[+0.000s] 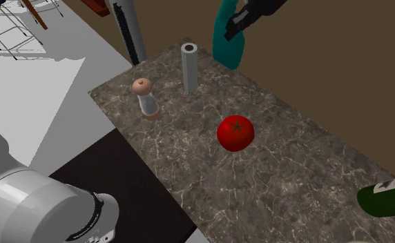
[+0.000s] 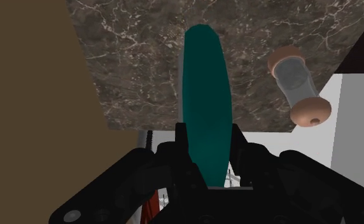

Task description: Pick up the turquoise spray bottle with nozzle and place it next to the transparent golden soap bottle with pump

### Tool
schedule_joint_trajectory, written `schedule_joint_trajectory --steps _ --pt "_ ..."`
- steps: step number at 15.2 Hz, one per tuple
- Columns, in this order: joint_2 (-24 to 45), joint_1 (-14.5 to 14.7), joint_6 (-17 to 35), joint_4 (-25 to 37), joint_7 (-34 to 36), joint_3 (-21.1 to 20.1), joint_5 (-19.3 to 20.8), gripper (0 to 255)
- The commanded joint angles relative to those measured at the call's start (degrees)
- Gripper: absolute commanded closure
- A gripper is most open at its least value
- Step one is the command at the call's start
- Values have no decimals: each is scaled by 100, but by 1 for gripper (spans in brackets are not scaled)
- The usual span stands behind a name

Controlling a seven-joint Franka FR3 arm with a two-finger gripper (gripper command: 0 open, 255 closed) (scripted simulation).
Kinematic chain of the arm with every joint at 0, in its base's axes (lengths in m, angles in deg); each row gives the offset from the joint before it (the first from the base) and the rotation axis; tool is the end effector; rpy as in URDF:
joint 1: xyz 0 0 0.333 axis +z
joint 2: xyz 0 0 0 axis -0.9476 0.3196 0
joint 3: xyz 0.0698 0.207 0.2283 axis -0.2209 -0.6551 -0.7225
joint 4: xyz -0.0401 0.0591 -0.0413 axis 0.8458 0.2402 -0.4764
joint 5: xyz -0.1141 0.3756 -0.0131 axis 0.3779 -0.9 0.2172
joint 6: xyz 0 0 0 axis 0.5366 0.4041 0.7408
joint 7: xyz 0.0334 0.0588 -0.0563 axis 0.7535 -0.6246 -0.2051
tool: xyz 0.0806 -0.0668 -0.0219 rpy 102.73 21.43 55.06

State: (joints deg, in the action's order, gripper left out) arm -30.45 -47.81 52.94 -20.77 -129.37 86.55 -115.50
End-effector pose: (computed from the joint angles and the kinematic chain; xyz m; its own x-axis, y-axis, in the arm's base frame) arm 0.5979 -0.0996 0.5313 0.0351 0.8695 0.4927 0.9993 -0.0356 -0.0082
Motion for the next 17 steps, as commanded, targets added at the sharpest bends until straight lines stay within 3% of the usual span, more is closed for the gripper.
schedule_joint_trajectory --steps 1,17 --pt "22 -35 -148 175 61 5 -11 255" --pt "335 -443 -1386 1752 556 21 -283 255"
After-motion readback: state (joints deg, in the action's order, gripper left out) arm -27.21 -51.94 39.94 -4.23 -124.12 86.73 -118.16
